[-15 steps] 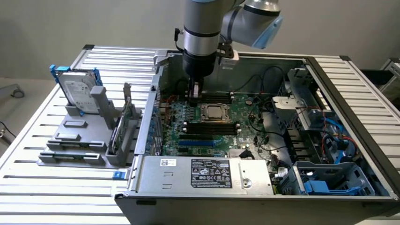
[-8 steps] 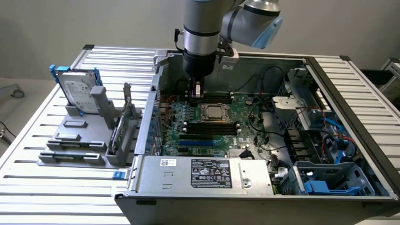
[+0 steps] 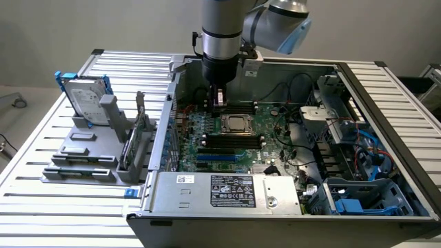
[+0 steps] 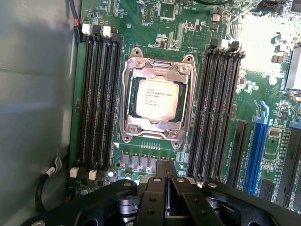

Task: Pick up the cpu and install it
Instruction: 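Install the first cpu locking lever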

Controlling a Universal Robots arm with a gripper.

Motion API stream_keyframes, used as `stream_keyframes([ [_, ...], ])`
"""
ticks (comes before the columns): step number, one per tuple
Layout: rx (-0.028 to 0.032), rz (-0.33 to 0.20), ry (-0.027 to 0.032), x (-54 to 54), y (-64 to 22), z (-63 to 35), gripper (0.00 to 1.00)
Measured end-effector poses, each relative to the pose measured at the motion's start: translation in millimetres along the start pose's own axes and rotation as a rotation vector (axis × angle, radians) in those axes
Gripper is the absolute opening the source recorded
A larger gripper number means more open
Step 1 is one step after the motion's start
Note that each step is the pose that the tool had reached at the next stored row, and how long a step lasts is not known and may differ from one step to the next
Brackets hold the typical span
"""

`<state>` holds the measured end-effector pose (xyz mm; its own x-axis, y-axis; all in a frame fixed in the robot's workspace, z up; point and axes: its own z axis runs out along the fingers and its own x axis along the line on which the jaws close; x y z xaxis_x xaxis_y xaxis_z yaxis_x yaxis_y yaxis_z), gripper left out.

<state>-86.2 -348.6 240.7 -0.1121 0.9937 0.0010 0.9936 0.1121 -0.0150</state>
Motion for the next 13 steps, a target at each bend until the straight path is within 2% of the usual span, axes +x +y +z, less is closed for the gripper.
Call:
stream_keyframes([
  [13, 0.0, 0.0, -0.0001, 0.0, 0.0, 0.0, 0.11],
])
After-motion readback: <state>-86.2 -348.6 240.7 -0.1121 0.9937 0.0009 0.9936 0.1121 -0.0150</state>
